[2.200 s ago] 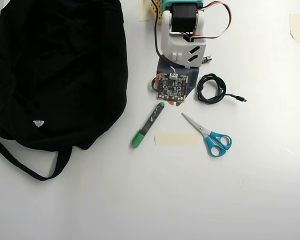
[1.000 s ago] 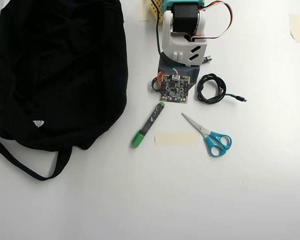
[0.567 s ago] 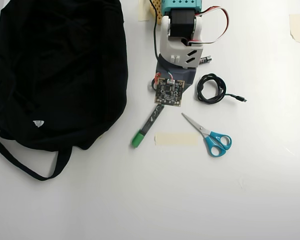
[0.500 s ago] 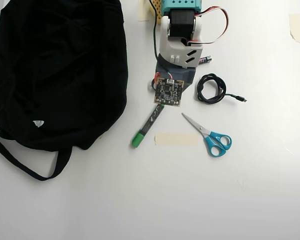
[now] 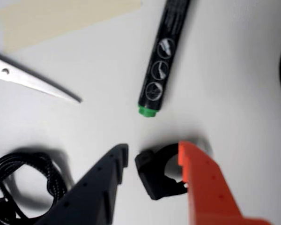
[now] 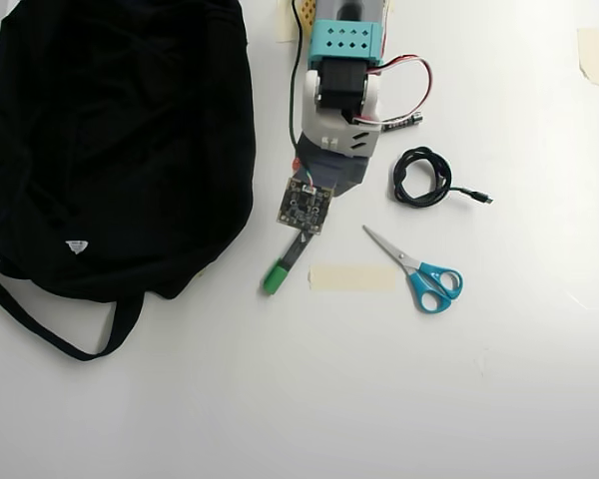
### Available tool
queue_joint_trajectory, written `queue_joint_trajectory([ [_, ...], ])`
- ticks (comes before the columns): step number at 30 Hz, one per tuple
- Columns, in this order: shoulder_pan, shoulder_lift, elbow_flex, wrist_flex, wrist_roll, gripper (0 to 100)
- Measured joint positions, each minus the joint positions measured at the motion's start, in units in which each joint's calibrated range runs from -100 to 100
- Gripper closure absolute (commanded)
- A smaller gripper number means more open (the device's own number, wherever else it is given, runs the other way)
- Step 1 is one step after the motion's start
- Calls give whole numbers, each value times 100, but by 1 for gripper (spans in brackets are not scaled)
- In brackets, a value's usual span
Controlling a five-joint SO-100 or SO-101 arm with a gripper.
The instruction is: Put the green marker into the black bag
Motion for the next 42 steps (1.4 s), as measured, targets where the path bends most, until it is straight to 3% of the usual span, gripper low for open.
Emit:
queue_joint_trajectory([
  [19, 140, 1121, -943, 0, -122, 72],
  [42, 29, 2333, -1808, 0, -308, 68],
])
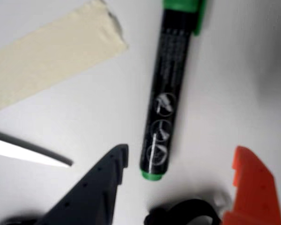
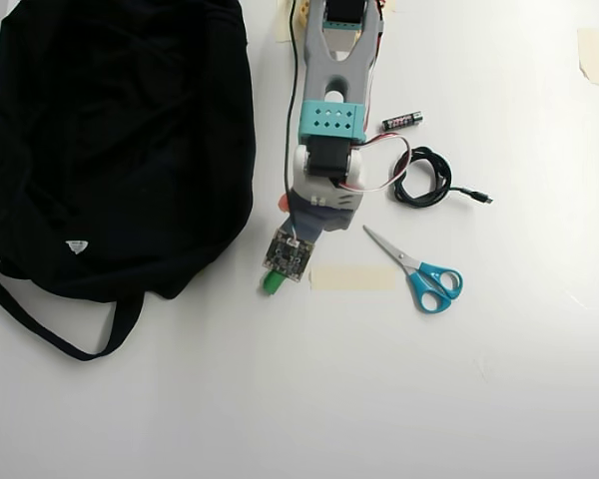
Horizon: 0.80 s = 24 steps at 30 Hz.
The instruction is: Put the green marker into the black bag
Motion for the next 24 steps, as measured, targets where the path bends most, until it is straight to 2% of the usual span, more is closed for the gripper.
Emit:
queue_joint_trajectory([
  [18, -96, 922, -896, 0, -103, 69],
  [24, -96, 1279, -1211, 0, -103, 71],
])
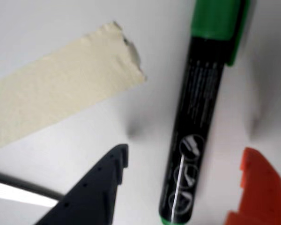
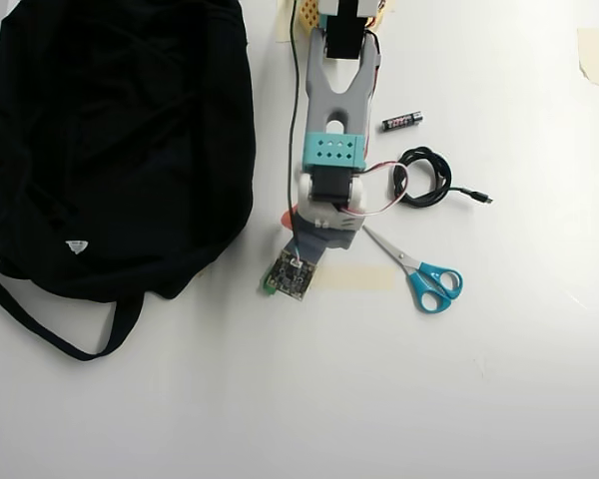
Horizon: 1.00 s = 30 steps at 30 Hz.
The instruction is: Put the green marker into the black bag
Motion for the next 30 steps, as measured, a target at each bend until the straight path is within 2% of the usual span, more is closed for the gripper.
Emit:
queue_joint_trajectory([
  [20, 29, 531, -244, -9, -112, 72],
  [27, 118, 589, -252, -9, -112, 85],
  [30, 118, 589, -259, -9, -112, 88],
])
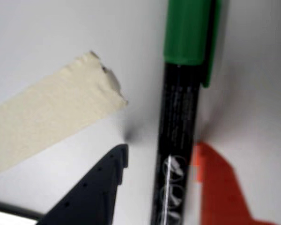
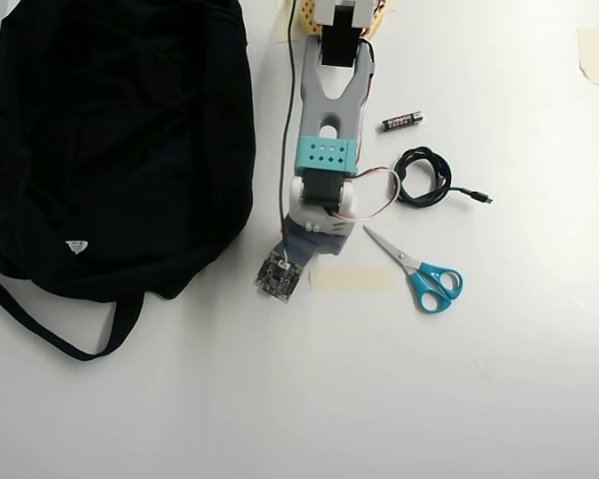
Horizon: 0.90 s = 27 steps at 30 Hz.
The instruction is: Put the green marker into the black bag
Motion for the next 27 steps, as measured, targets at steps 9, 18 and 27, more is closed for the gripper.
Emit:
queue_joint_trajectory([
  [9, 0, 8, 0, 0, 5, 88],
  [18, -37, 17, 8, 412, 54, 87],
  [27, -81, 25, 8, 601, 54, 88],
])
